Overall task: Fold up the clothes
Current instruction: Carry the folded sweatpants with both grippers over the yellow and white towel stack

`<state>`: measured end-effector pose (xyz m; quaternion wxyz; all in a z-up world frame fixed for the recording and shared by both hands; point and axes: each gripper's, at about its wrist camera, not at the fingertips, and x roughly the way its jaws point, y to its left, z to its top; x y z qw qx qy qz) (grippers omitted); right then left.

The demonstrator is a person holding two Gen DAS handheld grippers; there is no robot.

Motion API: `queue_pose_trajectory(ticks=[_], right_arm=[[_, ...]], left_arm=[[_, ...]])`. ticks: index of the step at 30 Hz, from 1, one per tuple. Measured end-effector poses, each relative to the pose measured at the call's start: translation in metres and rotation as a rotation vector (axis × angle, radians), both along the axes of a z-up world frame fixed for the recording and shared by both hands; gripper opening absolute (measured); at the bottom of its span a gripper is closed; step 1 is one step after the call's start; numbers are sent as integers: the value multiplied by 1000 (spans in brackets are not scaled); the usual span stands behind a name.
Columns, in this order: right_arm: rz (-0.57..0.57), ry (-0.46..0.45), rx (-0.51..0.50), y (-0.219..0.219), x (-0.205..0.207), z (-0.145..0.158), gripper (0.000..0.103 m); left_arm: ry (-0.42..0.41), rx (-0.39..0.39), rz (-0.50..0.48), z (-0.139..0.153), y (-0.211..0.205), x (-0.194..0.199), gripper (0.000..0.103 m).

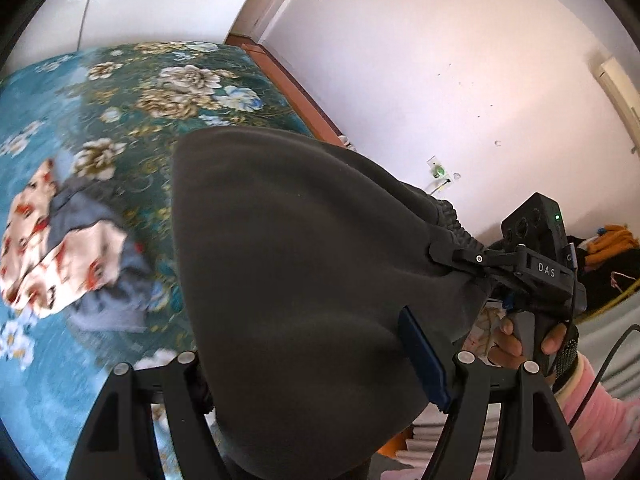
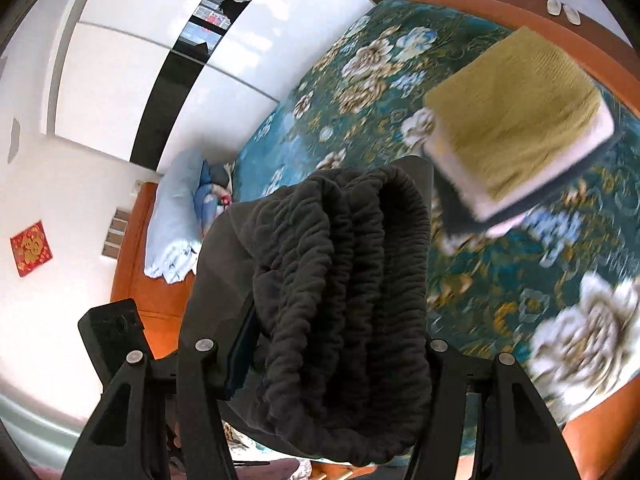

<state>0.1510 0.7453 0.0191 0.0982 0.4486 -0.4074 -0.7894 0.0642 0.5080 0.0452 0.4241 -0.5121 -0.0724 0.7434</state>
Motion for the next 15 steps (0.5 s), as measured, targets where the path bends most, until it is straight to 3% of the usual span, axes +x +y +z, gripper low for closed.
queue_pose_trajectory(ticks=[5, 9, 12, 15], right_arm=[[52, 3, 7, 100, -43, -11, 61], [91, -20, 17, 176, -84, -21, 61], [120, -37, 25, 233, -115, -29, 61], [143, -44, 44, 260, -143, -39, 61]], left_arm=[[-42, -19, 71, -17, 107, -22, 78], [-70, -56, 69, -38, 179, -45, 77], [-102, -70, 99, -52, 213, -70, 77], [-133, -79, 127, -68, 235, -95, 77]])
